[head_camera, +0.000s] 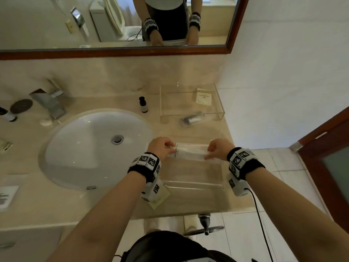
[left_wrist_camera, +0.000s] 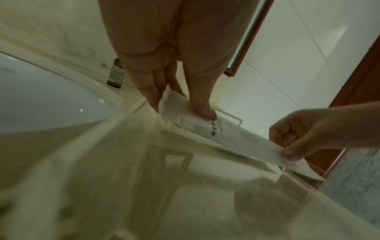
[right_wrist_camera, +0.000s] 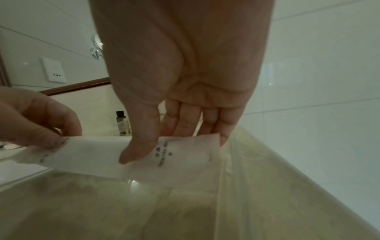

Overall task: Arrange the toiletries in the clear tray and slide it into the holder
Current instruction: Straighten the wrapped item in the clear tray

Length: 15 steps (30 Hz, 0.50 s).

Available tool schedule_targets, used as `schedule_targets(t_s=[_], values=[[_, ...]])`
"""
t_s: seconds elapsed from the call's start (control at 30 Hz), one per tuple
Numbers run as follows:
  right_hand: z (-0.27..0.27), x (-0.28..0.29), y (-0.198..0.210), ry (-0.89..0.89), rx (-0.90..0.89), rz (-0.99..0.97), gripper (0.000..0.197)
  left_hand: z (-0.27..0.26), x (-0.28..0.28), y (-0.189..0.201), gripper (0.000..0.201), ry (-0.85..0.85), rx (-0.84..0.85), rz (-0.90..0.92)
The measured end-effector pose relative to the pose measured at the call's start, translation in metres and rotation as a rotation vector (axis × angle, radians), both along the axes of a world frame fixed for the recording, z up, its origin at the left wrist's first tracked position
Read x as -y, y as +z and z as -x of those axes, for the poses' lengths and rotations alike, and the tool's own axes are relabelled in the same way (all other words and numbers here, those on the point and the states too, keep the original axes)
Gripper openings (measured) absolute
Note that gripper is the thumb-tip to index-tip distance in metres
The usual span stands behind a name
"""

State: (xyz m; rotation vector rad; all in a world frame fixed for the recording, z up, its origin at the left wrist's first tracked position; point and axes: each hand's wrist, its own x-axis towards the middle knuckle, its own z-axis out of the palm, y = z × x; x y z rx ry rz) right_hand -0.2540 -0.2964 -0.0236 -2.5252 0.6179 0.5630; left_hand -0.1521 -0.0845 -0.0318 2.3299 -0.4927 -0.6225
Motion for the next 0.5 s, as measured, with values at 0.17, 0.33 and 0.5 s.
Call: schedule_targets(t_s=[0.17, 0.33, 0.5], values=[[-0.001, -0.007, 0.001, -0.028, 0.004, 0.029, 0.037, 0.003, -0.003, -0.004, 0.021, -0.087, 0.093, -0.064], [-0.001, -0.011, -0.003, -0.044, -0.009, 0.075, 0.039, 0.005, 0.0, -0.012, 0.024, -0.155, 0.22, -0.131], [-0.001, -0.016, -0.004, -0.006, 0.027, 0.204, 0.04, 0.005, 0.001, -0.017, 0.023, -0.221, 0.374, -0.189]])
